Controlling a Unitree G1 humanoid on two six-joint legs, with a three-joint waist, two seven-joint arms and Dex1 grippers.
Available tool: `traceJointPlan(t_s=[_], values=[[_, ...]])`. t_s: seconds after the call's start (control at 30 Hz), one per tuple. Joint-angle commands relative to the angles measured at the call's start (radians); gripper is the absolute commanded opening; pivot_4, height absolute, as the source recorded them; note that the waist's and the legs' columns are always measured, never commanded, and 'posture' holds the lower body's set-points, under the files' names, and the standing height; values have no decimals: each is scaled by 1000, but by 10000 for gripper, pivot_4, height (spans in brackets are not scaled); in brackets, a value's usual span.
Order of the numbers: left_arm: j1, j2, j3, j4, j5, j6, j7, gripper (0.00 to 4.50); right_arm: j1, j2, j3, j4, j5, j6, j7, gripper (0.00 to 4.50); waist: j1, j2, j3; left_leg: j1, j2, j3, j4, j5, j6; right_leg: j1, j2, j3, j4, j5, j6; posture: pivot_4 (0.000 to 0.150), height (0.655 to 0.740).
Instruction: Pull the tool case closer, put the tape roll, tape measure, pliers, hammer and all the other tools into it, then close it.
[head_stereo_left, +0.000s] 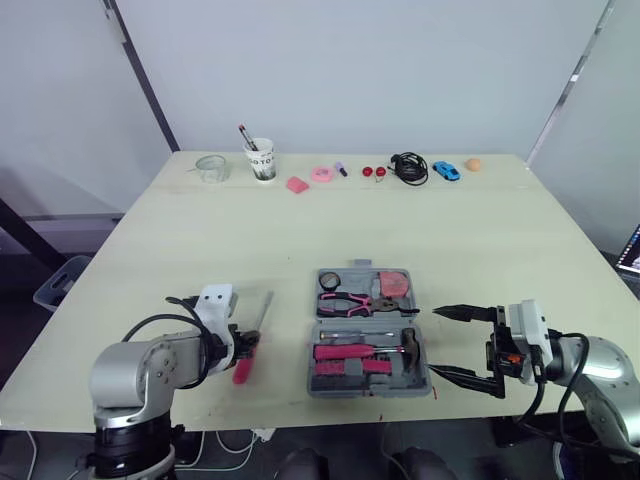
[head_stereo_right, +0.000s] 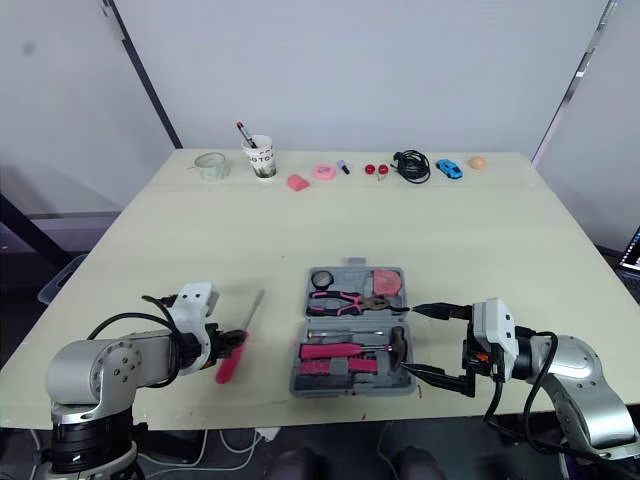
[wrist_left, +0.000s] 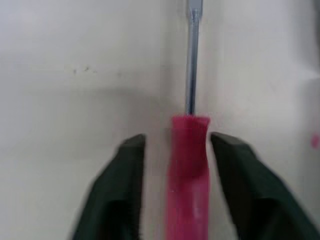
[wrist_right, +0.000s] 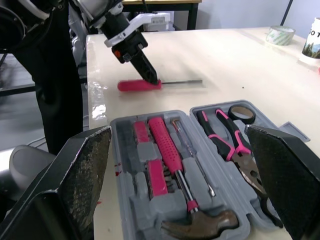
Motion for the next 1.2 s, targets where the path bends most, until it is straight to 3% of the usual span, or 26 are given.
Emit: traceJointPlan(t_s=[0.03, 0.1, 0.27, 0.5, 0.8, 1.03, 1.13, 1.17, 1.2], values=[[-22, -10, -15, 20, 32, -85, -3, 39545, -9, 0, -13, -31, 15, -11, -2, 45000, 2, 0, 0, 0, 0, 0, 0, 0, 0, 0, 0, 0, 0, 0, 0, 1500, 7400], [-4, -14, -23, 6, 39, -128, -13, 44568, -10, -3, -16, -31, 17, -8, -1, 45000, 1, 0, 0, 0, 0, 0, 0, 0, 0, 0, 0, 0, 0, 0, 0, 1500, 7400], [57, 15, -52, -29, 55, -175, -30, 44568, -8, -9, -20, -31, 19, -6, 2, 45000, -2, 0, 0, 0, 0, 1, -1, 0, 0, -1, -1, 1, -1, 0, 0, 1500, 7400], [228, -88, -66, -95, 113, -589, -46, 44568, -10, -17, -12, -25, 13, -5, 12, 45000, 2, 0, 0, -1, 2, 1, -1, 0, 0, -2, -4, 1, -1, 0, 0, 1500, 7400], [351, -141, -126, -10, 169, -878, -82, 44568, -22, -20, -11, -16, 6, -5, 21, 45000, 2, 0, 0, -1, 1, 1, -1, 0, 0, -2, -5, 0, -1, 0, 0, 1500, 7400], [353, -184, -154, 54, 188, -889, -49, 44568, -16, -27, -15, -27, 3, -5, 17, 45000, 2, 0, 0, -2, 1, 1, -1, 0, 0, -2, -5, 0, -2, 0, 0, 1500, 7400], [345, -200, -151, 63, 196, -884, -26, 36072, -5, -33, -20, -31, 2, -9, 16, 45000, 2, 0, 0, -2, 1, 1, -1, 0, 0, -2, -4, 0, -2, 0, 0, 1500, 7400], [348, -208, -143, 65, 194, -879, -18, 30265, -3, -34, -20, -33, 2, -9, 15, 45000, 2, 0, 0, -2, 1, 1, -1, 0, 0, -2, -4, 0, -2, 0, 0, 1500, 7400], [353, -208, -143, 67, 195, -882, -20, 30265, -2, -36, -19, -33, 2, -9, 15, 45000, 2, 0, 0, -2, 1, 1, -1, 0, 0, -2, -4, 0, -2, 0, 0, 1500, 7400]])
